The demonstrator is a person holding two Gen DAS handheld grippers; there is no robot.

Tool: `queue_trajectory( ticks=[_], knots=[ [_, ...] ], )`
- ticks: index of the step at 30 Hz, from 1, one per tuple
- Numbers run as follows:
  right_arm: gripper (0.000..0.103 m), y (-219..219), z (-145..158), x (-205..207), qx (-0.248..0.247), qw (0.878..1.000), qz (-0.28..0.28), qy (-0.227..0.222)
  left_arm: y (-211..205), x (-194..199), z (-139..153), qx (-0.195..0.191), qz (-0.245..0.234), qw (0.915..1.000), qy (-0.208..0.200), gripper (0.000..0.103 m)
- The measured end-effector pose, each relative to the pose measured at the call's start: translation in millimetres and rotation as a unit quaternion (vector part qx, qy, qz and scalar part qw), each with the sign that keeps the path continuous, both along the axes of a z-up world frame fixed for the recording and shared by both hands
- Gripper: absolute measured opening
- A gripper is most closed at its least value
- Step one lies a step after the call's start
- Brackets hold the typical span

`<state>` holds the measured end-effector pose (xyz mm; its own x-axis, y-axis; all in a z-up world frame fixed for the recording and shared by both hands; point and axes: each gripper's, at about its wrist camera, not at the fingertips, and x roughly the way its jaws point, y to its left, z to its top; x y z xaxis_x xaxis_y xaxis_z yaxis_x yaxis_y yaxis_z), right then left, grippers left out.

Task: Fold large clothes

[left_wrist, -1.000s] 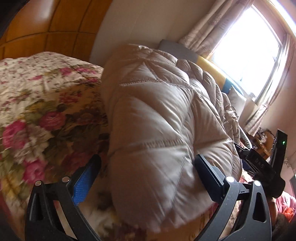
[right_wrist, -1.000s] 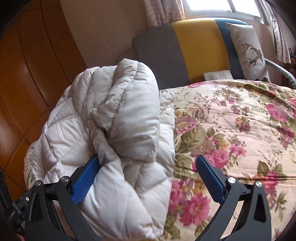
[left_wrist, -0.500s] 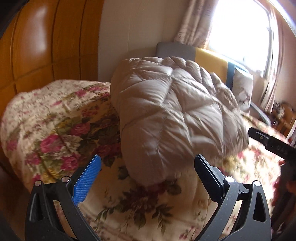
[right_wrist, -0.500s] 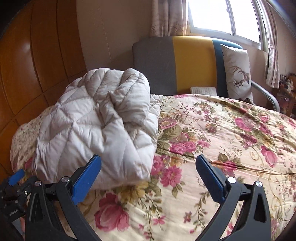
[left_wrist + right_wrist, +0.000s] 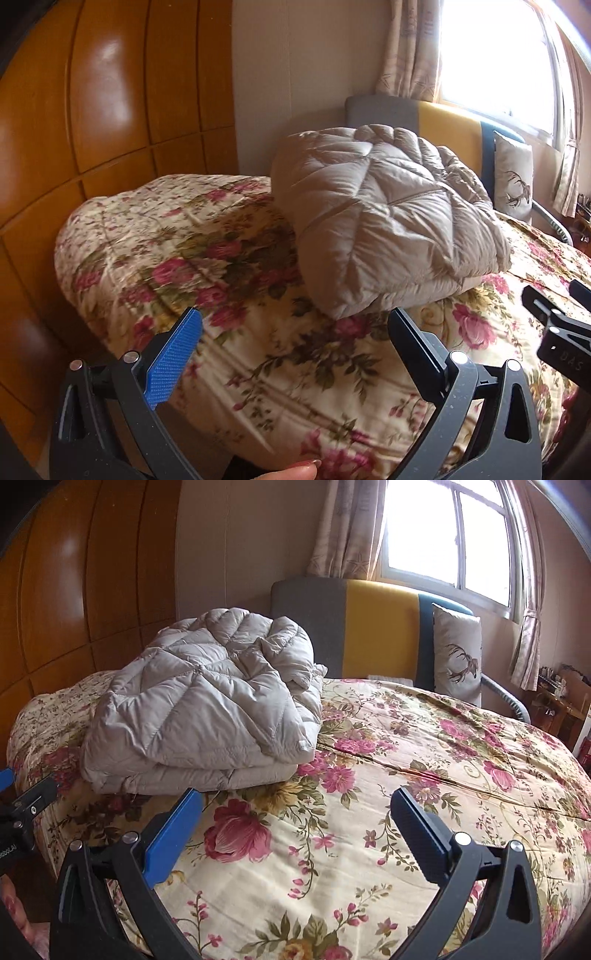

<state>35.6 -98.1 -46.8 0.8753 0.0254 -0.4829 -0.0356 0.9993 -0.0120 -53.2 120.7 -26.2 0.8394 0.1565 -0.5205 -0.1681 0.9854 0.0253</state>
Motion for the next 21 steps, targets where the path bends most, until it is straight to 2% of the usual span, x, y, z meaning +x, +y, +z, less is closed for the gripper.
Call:
queue_trajectory(
  ticks=[21],
  knots=[
    [0.101, 7.6, -3.4, -9.2, 0.006, 1.000, 0.017, 0.005, 0.7, 1.2, -3.8, -0.004, 0.003, 0.9999, 0.014, 0.099]
  ],
)
